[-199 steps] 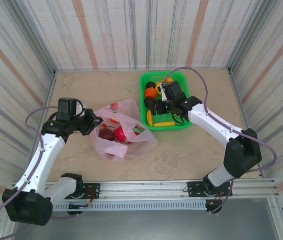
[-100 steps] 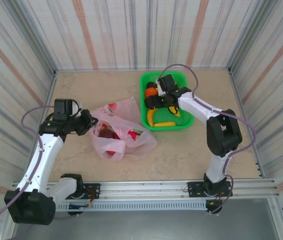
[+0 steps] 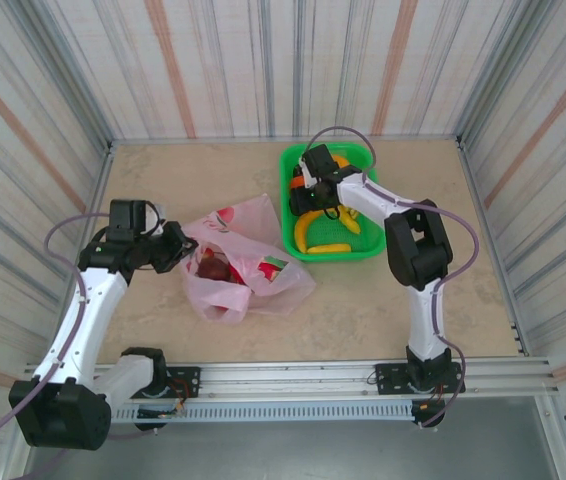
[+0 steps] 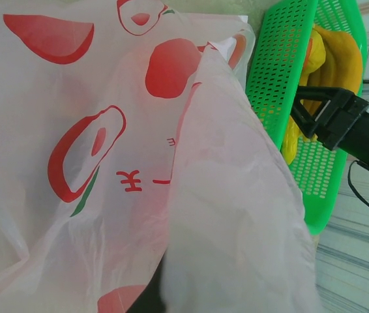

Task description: Place the fake fruits into the plastic bag and tie a complex knot

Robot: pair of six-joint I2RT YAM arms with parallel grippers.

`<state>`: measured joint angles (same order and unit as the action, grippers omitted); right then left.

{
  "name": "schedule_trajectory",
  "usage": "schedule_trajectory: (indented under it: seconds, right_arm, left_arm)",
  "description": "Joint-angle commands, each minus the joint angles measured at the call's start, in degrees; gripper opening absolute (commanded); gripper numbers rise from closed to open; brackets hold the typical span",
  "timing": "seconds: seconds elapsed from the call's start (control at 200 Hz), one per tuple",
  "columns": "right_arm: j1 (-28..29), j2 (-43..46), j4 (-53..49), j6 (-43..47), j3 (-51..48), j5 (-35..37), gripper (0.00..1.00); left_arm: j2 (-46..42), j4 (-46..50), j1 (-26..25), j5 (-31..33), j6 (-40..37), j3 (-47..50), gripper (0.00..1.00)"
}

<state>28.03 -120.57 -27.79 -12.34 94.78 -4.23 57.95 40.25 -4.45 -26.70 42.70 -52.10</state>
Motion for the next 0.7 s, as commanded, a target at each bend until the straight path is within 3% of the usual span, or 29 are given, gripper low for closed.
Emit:
schedule_trajectory:
  seconds: [0.0,0.306,0.541,0.696]
  right_arm:
    - [-0.34,-2.44,-1.56,0.95,2.38,-0.67,0.74]
    - [-0.79,-6.35,-2.18,1.44,4.88,-1.21,0.71]
    - [-0.79,-7.94,-3.21,1.67,5.51,-1.61,0.78]
    - [-1.52,-8.01,-2.26,1.14,4.57,-4.24,0.76]
  left_arm:
    - [0.16,0.19,0.37,-2.26,-0.41,0.03,0.02]
    - [0.33,-0.5,0.34,-3.44,-0.33,0.33,0.02]
    - [0.4,-0.87,0.38,-3.9,-0.2,0.5,0.02]
    - [0.35,-1.05,0.38,-3.98,-0.16,0.4,0.02]
